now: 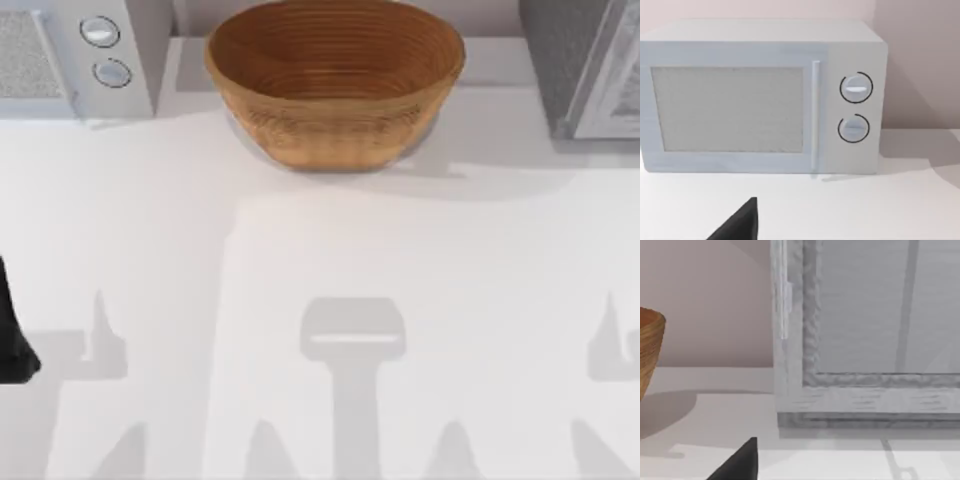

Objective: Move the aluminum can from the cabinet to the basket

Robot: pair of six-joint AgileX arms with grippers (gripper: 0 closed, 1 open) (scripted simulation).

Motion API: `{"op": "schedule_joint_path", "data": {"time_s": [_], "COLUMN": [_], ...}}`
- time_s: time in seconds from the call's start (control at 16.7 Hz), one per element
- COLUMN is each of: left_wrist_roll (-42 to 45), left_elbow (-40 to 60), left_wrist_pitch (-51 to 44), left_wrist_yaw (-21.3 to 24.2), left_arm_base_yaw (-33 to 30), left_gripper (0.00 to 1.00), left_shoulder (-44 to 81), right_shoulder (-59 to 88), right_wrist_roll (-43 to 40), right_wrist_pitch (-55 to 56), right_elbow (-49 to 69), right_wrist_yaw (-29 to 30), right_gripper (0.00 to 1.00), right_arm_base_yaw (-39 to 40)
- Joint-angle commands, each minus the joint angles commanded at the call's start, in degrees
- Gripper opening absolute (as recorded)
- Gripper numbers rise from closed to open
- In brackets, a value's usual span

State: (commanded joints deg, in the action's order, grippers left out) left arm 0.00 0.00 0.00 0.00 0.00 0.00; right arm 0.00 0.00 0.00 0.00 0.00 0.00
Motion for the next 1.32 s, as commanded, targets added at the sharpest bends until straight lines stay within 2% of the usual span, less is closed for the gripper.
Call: {"op": "schedule_joint_path", "data": {"time_s": [0.24, 0.48, 1.32], "left_wrist_roll": [0.0, 0.0, 0.0], "left_elbow": [0.0, 0.0, 0.0], "left_wrist_pitch": [0.0, 0.0, 0.0], "left_wrist_yaw": [0.0, 0.0, 0.0], "left_arm_base_yaw": [0.0, 0.0, 0.0], "left_gripper": [1.0, 1.0, 1.0], "left_shoulder": [0.0, 0.0, 0.0], "right_shoulder": [1.7, 11.3, 66.1], "right_wrist_roll": [0.0, 0.2, 0.8], "right_wrist_pitch": [-0.4, -3.1, -20.9], "right_elbow": [1.9, 12.9, 86.7], "right_wrist_yaw": [0.4, 2.2, 9.7], "right_gripper": [1.0, 1.0, 1.0], "right_arm_base_yaw": [0.1, 1.2, 9.2]}}
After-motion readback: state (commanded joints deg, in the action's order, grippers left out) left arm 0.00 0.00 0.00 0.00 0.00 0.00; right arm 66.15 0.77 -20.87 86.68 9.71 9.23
